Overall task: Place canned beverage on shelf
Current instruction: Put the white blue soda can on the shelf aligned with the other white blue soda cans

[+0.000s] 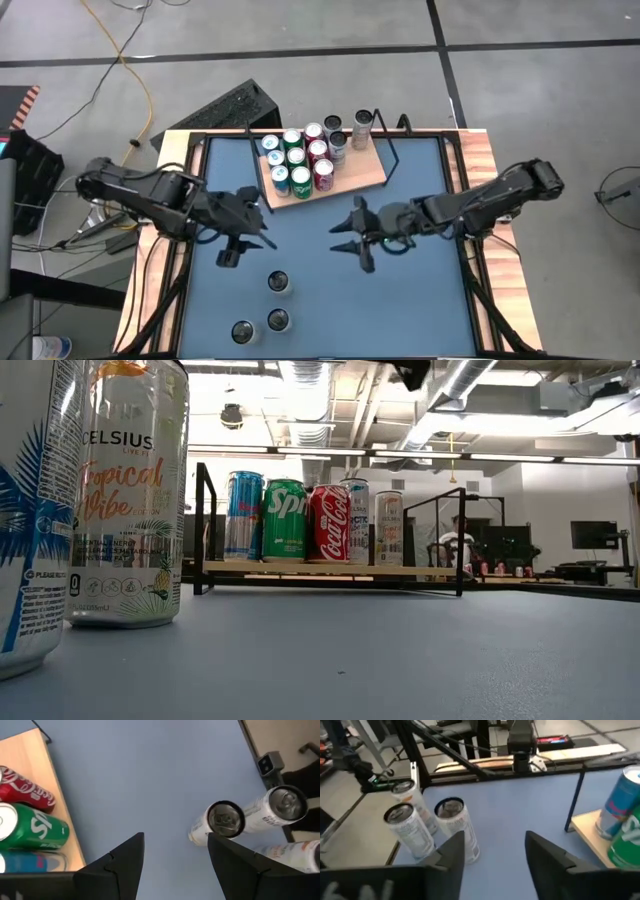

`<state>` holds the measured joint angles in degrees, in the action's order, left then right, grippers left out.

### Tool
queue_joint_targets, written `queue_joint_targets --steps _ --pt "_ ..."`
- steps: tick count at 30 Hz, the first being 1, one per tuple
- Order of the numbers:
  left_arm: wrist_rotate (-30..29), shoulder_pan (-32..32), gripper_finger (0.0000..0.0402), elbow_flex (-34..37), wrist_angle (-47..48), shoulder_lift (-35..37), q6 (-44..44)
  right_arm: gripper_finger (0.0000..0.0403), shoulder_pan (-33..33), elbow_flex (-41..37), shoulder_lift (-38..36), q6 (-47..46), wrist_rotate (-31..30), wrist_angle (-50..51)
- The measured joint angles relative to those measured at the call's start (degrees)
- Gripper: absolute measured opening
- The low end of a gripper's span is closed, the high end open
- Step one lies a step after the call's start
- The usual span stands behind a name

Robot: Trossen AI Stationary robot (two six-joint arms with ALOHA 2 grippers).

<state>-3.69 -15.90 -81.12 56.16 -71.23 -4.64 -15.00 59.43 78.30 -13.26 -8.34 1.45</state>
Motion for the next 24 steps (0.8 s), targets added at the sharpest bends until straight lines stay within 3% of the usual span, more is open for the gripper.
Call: queue_joint_targets --steps 5,10,18,24 --pt "-0.6 -3.8 0.0206 0.0 -0.6 0.9 -6.2 0.0231 -2.1 5.2 6.6 1.4 -2.0 -0.6" --pt "-2.2 -7.8 0.0206 0.0 -2.4 0.9 -11.4 0.0245 -4.4 11.5 13.1 9.3 -2.0 0.0" --pt "-12.5 -12.0 0.0206 -3.2 -4.5 0.9 -20.7 0.0246 -6.3 22.7 23.5 15.0 5.5 1.5" --pt "-20.6 -14.3 0.0206 -7.7 -4.8 1.0 -21.6 0.0246 -9.9 29.9 30.8 14.8 8.6 1.5"
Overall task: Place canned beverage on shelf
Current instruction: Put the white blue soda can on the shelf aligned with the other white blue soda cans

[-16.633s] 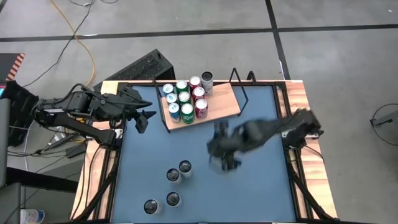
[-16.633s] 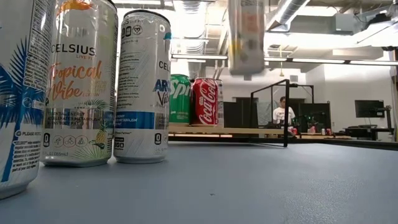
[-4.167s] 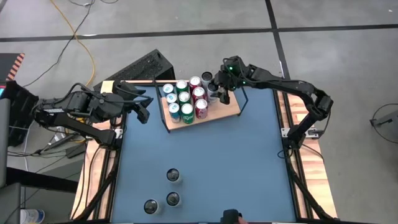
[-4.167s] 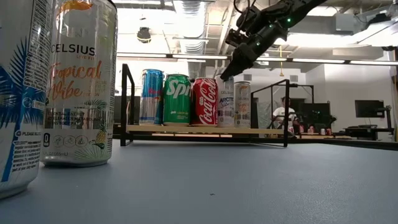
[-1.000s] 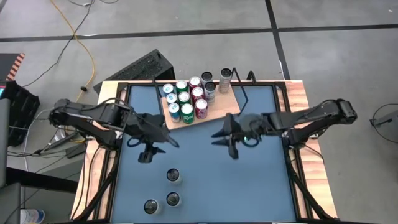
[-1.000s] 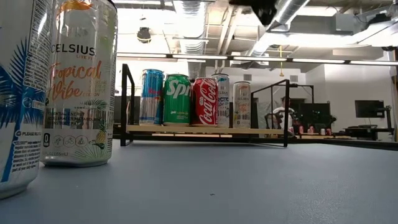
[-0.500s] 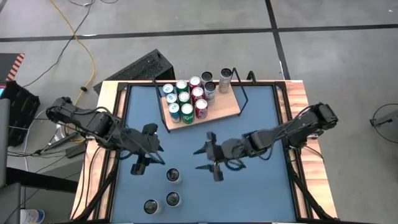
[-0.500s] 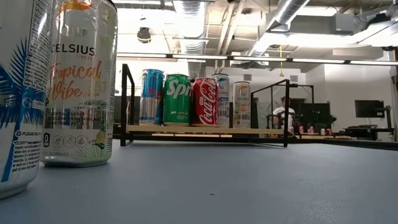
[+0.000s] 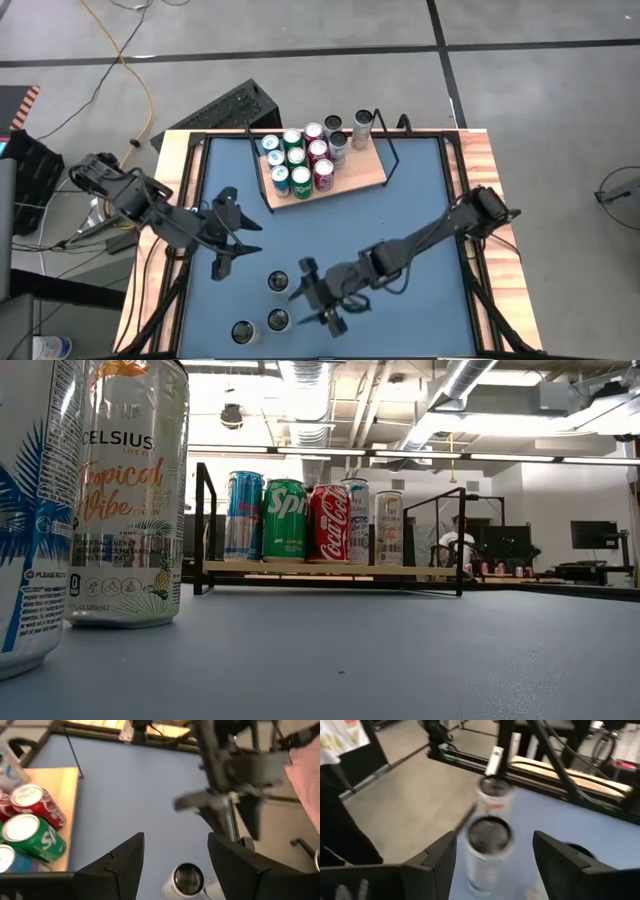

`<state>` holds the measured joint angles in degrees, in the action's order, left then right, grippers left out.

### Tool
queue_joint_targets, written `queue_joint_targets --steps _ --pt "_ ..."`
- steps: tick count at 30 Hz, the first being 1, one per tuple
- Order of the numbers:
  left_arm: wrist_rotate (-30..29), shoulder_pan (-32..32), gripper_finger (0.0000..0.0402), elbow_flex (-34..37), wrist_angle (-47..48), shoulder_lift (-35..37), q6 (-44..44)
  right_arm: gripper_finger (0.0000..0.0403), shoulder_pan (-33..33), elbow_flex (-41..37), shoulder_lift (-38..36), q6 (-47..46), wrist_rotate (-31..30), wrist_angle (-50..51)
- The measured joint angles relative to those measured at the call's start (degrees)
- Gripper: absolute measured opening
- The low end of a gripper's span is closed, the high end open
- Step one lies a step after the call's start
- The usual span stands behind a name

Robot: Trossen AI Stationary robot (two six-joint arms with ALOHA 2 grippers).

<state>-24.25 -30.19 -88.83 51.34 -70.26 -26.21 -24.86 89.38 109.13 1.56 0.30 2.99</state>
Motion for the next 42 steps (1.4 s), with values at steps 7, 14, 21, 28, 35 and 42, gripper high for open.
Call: queue_joint_targets --steps 7,14,21,28,35,42 --pt "-5.2 -2.8 0.0206 -2.4 0.0 0.0 -3.7 0.0246 -4.0 4.4 4.7 -6.5 -2.0 -0.4" --pt "-7.1 -5.8 0.0206 -2.3 0.1 0.0 -6.2 0.0246 -6.2 4.1 7.7 -17.4 -6.6 -1.8" --pt "-7.5 -8.4 0.0206 -2.3 0.3 -0.1 -5.1 0.0246 -6.6 4.1 8.4 -25.7 -12.9 0.9" --pt "-7.7 -10.0 0.0206 -2.3 0.3 -0.1 -3.0 0.0246 -7.8 4.1 8.4 -33.3 -20.7 5.4" --pt "-8.5 -10.4 0.0206 -2.3 0.3 -0.1 0.0 0.0246 -10.4 4.1 8.4 -37.5 -28.1 10.4" --pt "-10.6 -10.4 0.0206 -2.3 0.3 -0.1 1.9 0.0249 -9.5 4.1 8.4 -35.0 -27.6 8.7"
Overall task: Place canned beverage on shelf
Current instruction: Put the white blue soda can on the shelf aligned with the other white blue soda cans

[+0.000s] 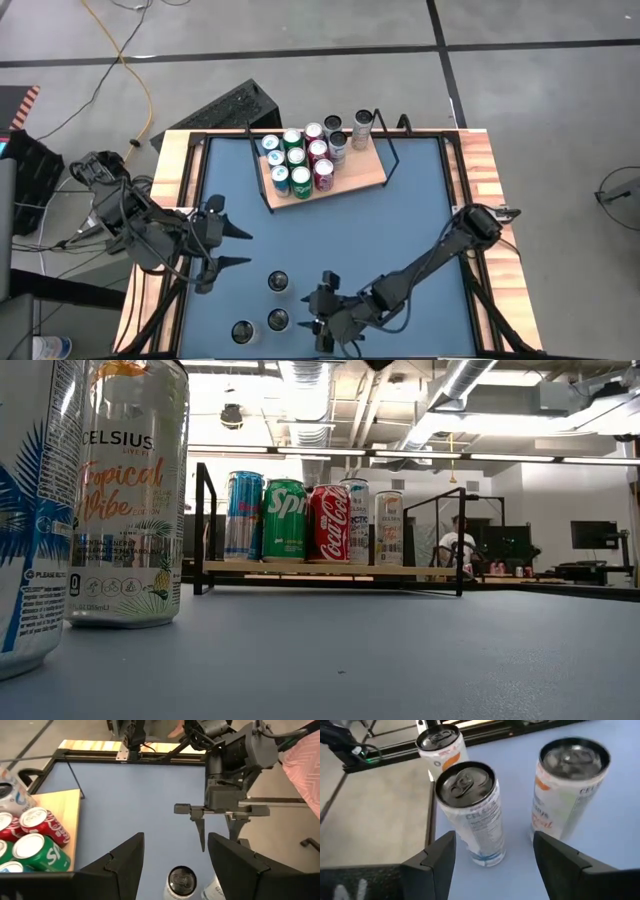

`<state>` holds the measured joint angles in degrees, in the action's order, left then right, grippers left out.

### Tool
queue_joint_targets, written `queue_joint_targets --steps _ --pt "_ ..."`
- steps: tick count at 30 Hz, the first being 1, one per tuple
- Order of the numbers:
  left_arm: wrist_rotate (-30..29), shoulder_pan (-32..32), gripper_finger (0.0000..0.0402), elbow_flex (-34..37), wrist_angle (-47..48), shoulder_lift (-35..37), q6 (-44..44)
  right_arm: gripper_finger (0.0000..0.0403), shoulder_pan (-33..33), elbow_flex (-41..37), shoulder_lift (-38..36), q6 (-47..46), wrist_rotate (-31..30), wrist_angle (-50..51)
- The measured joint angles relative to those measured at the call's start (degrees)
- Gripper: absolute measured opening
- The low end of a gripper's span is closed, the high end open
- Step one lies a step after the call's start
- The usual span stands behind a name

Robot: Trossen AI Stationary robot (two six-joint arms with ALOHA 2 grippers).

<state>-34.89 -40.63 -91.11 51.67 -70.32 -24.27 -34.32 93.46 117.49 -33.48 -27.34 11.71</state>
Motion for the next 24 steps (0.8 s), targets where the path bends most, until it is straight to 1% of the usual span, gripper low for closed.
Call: queue_joint_targets --steps 7,10,13,19,21,23,24 --pt "-0.3 0.0 0.0206 0.0 0.4 0.0 0.3 0.0284 1.5 0.0 0.0 2.5 3.6 -2.3" --pt "-0.3 0.0 0.0206 0.0 0.4 0.0 0.3 0.0304 1.5 0.0 0.0 6.6 4.0 -5.1" --pt "-0.3 0.0 0.0206 0.0 0.4 0.0 0.3 0.0318 2.0 0.0 0.0 10.3 6.1 -8.2" --pt "-0.3 0.0 0.0206 0.0 0.4 0.0 0.0 0.0323 2.7 0.0 0.0 14.5 7.4 -9.8" --pt "-0.3 0.0 0.0206 0.0 0.4 0.0 0.0 0.0323 3.1 0.0 0.2 16.3 8.9 -12.4" --pt "-0.4 0.0 0.0206 0.0 0.4 0.0 -0.1 0.0323 3.5 1.3 2.3 17.3 11.1 -15.4" --pt "-0.4 0.0 0.0206 0.0 0.4 0.0 -0.2 0.0323 3.6 1.9 3.1 17.4 12.5 -14.6"
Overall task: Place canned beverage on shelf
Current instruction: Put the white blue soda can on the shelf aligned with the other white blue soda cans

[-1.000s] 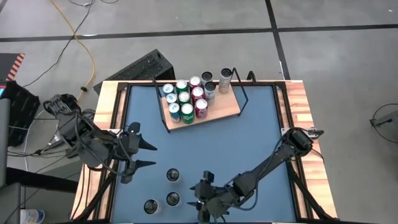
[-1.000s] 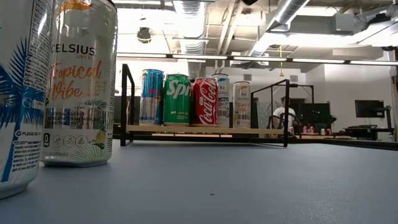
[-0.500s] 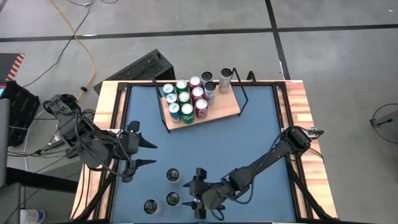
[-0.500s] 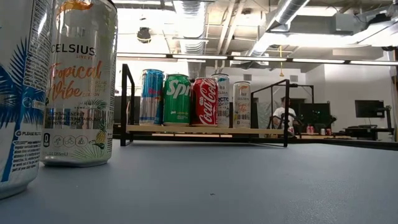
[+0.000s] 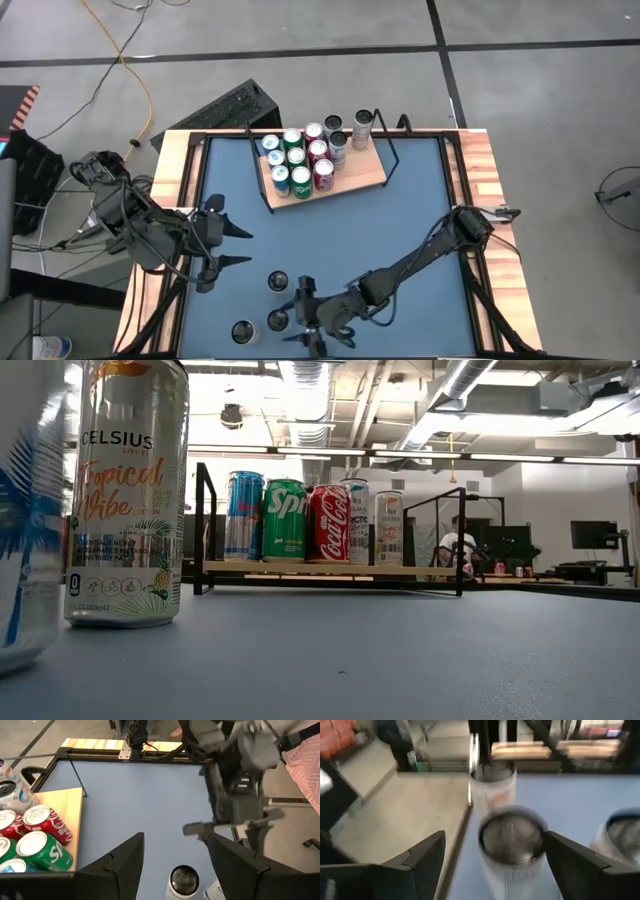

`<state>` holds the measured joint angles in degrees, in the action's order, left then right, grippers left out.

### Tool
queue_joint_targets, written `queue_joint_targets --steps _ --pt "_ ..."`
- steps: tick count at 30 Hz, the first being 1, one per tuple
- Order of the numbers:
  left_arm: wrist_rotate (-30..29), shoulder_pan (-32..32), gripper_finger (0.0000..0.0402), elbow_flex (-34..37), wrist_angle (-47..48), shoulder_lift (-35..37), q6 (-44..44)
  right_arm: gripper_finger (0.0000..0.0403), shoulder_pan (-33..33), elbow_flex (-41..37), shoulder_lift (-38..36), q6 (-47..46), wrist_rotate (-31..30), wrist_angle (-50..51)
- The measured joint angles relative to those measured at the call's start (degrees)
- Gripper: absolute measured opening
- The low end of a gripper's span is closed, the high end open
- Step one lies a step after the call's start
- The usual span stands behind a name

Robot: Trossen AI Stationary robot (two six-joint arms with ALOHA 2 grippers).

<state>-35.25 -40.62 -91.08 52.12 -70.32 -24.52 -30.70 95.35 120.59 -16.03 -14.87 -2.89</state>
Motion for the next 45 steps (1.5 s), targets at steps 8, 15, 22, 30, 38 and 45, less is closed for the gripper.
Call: queue_joint_targets --steps 8,15,22,30,38,45 --pt "0.0 0.0 0.0206 0.1 0.9 0.0 -2.3 0.0322 0.2 8.7 3.3 -0.4 1.0 10.3" --pt "0.4 0.0 0.0206 0.1 0.8 0.0 -3.2 0.0322 0.5 9.7 3.2 6.1 0.0 10.6" --pt "0.3 0.0 0.0206 0.1 0.9 0.0 -3.1 0.0324 0.7 11.6 3.2 10.4 0.2 12.7" --pt "0.3 0.0 0.0206 0.1 1.1 -0.1 -3.0 0.0339 2.4 11.6 3.5 10.5 3.0 11.4" --pt "0.3 0.0 0.0206 0.1 1.3 -0.1 -2.9 0.0340 3.5 11.5 5.8 9.9 7.5 7.8" --pt "0.3 0.0 0.0206 0.1 1.6 -0.1 -2.9 0.0341 4.6 11.8 7.8 6.0 10.9 5.4"
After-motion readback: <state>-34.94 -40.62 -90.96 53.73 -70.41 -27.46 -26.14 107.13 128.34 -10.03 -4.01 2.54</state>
